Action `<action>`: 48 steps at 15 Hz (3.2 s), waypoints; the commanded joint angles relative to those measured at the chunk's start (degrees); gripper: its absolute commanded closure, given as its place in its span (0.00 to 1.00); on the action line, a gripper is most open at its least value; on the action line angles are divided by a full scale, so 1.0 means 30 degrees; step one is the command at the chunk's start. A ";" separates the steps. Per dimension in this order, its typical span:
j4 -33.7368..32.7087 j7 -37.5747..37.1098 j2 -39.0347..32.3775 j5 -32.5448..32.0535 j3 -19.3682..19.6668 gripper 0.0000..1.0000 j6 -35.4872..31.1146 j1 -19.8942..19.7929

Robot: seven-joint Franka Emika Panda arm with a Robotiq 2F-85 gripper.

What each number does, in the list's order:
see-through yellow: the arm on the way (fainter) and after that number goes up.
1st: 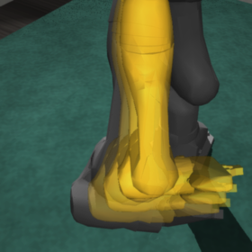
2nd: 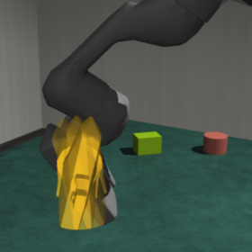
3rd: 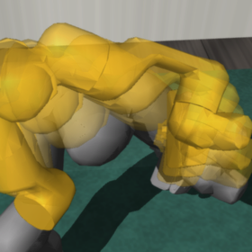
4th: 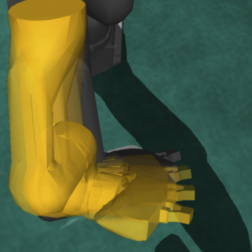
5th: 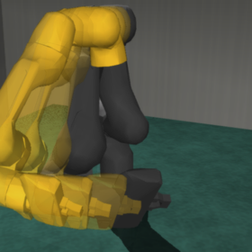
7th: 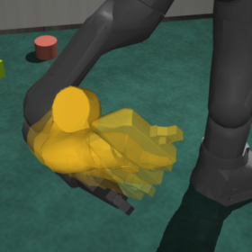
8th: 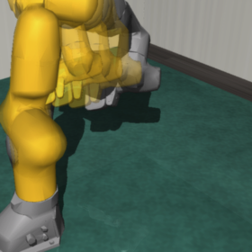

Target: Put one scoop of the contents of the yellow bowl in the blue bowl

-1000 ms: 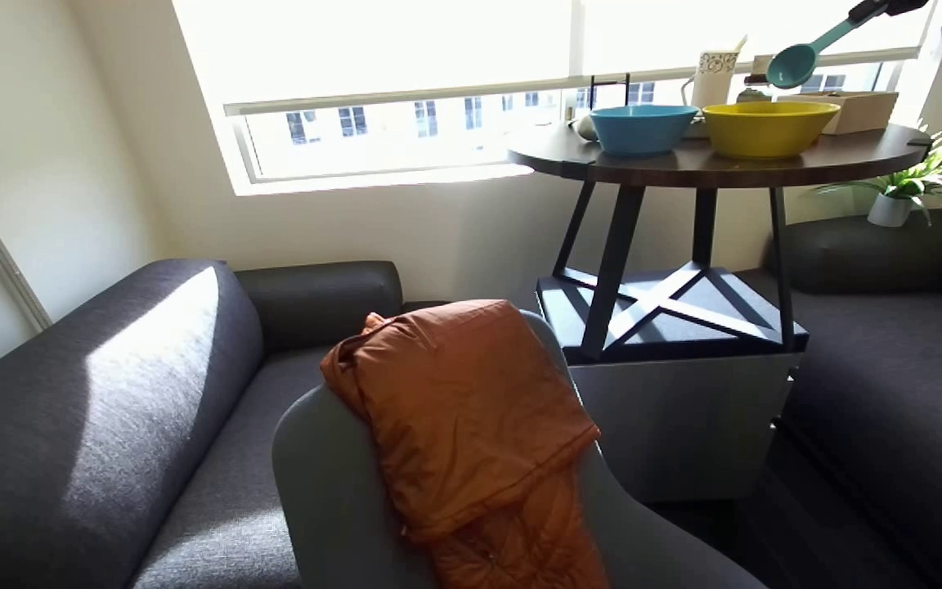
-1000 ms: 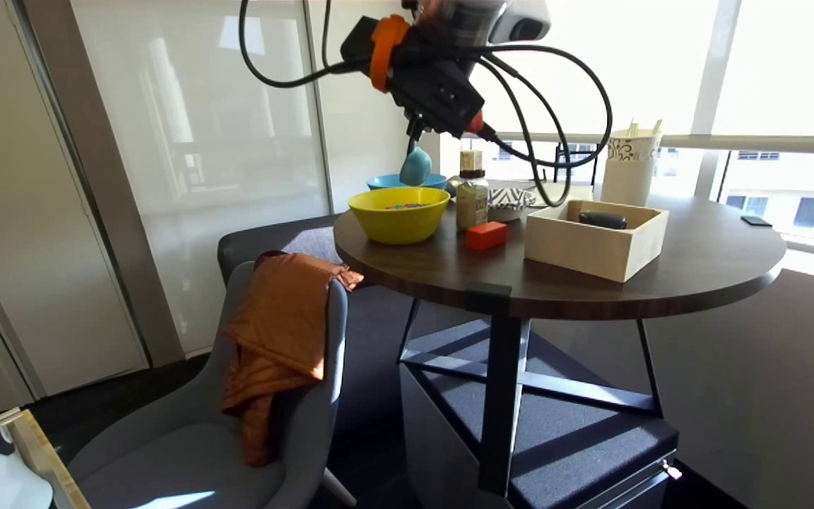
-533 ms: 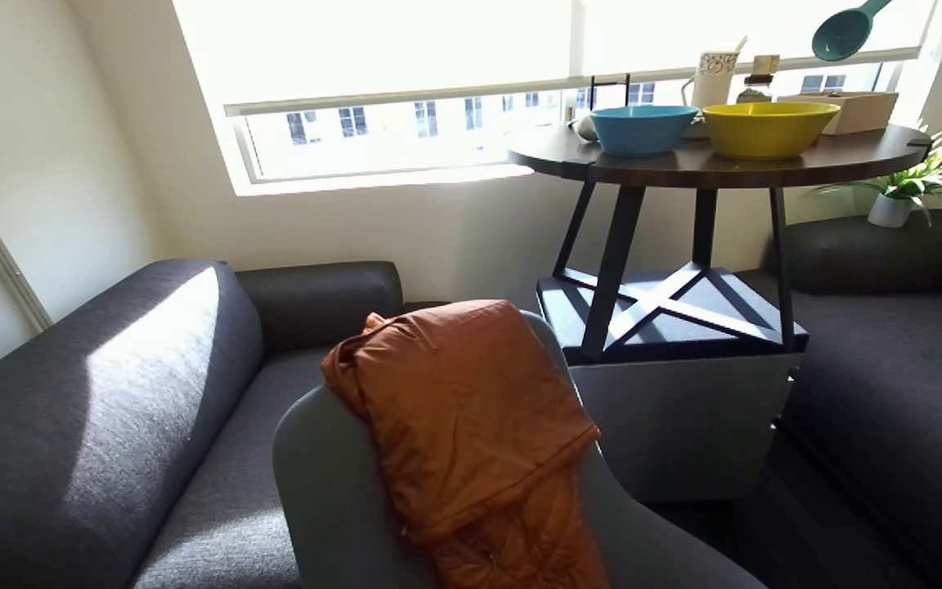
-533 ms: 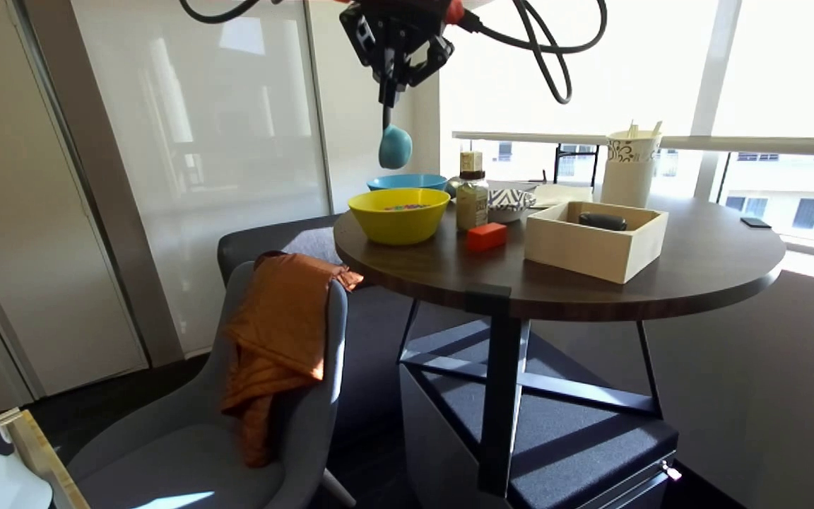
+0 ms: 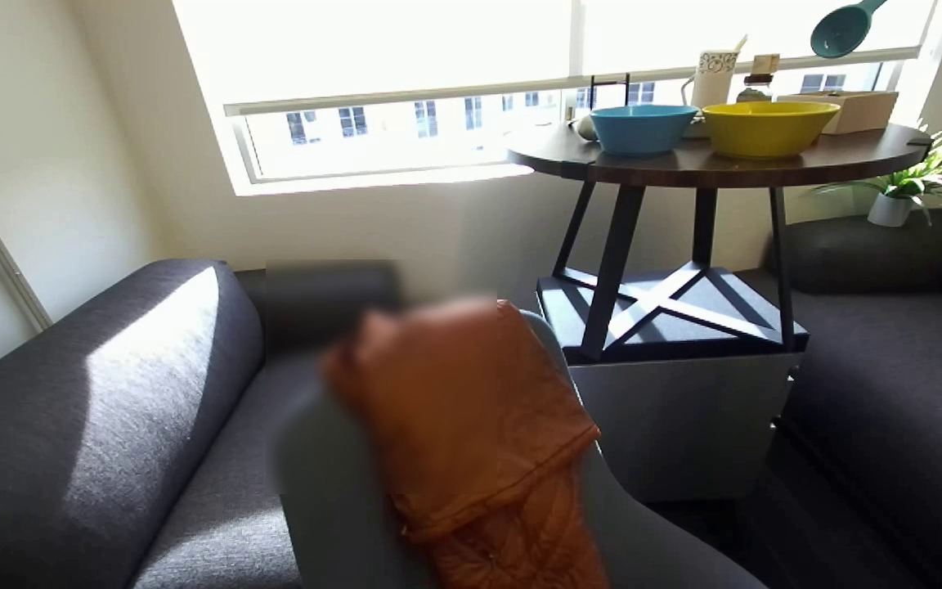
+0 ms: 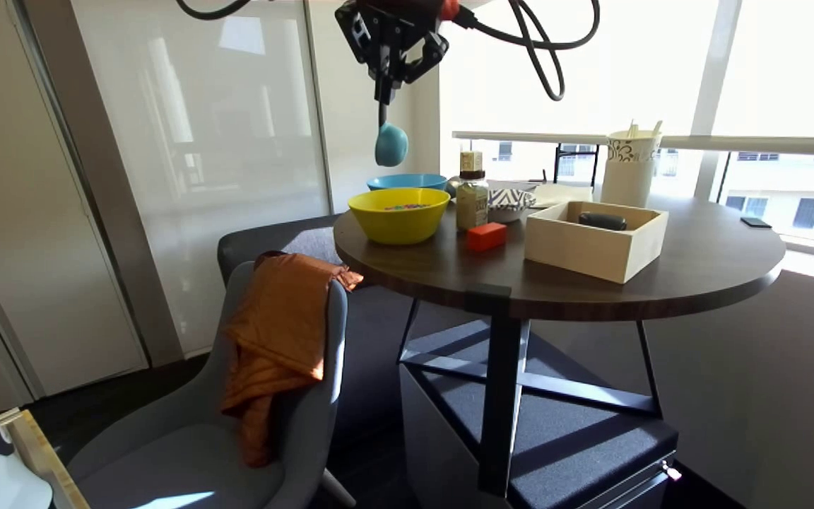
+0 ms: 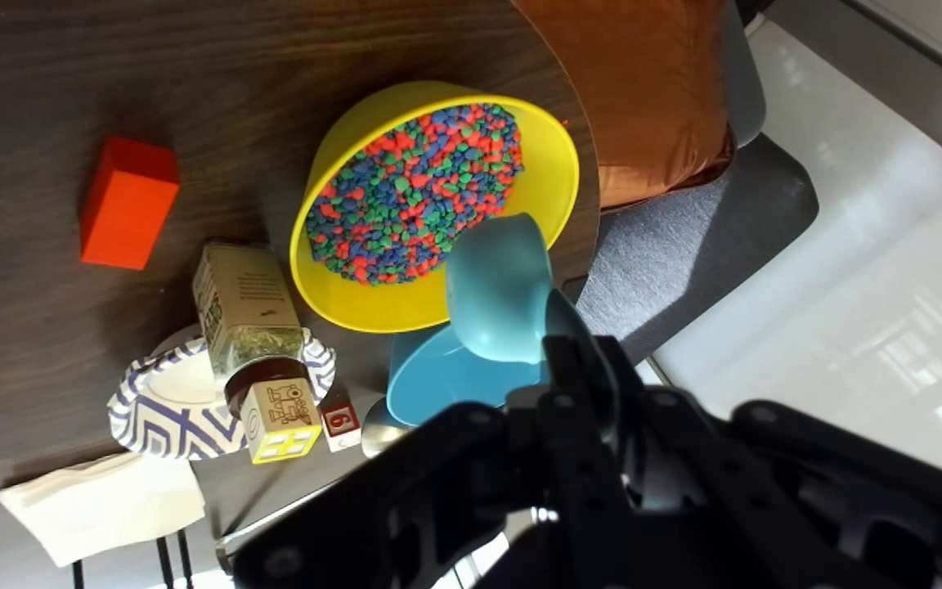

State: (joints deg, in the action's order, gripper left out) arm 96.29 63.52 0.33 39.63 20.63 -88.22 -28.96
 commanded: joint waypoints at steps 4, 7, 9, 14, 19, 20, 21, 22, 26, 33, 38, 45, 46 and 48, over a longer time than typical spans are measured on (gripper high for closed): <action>0.1163 0.1698 0.2622 -0.2370 0.0095 0.98 -0.3318 0.1392; 0.2523 0.2221 0.3998 -0.4047 -0.0440 0.98 -0.6219 0.2502; 0.3576 0.2176 0.4610 -0.5367 -0.0940 0.98 -0.8484 0.3329; 0.6118 0.1047 0.5144 -1.0317 -0.2083 0.98 -1.1985 0.4731; 0.7604 0.0879 0.5487 -1.1692 -0.2045 0.98 -1.1941 0.5625; 0.6588 0.1055 0.4532 -1.1266 -0.1742 0.91 -1.1601 0.5717; 0.6804 0.1053 0.4642 -1.1276 -0.1747 0.91 -1.1603 0.5782; 0.6921 0.1051 0.4724 -1.1286 -0.1746 0.91 -1.1604 0.5811; 0.7350 0.1064 0.4842 -1.1257 -0.1846 0.98 -1.2757 0.6018; 0.7727 0.0810 0.4308 -1.2014 -0.2207 0.98 -1.4665 0.6556; 0.7924 0.0364 0.3731 -1.3802 -0.2352 0.98 -1.5708 0.6373; 0.8575 -0.1518 0.3401 -1.6877 -0.2761 0.98 -1.5374 0.6258; 0.8496 -0.1775 0.3372 -1.7121 -0.2852 0.98 -1.4460 0.6315; 0.8259 -0.1741 0.3255 -1.6612 -0.2888 0.98 -1.2794 0.6560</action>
State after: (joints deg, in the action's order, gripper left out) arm 121.35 60.40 10.42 -8.81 12.60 -132.58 -9.56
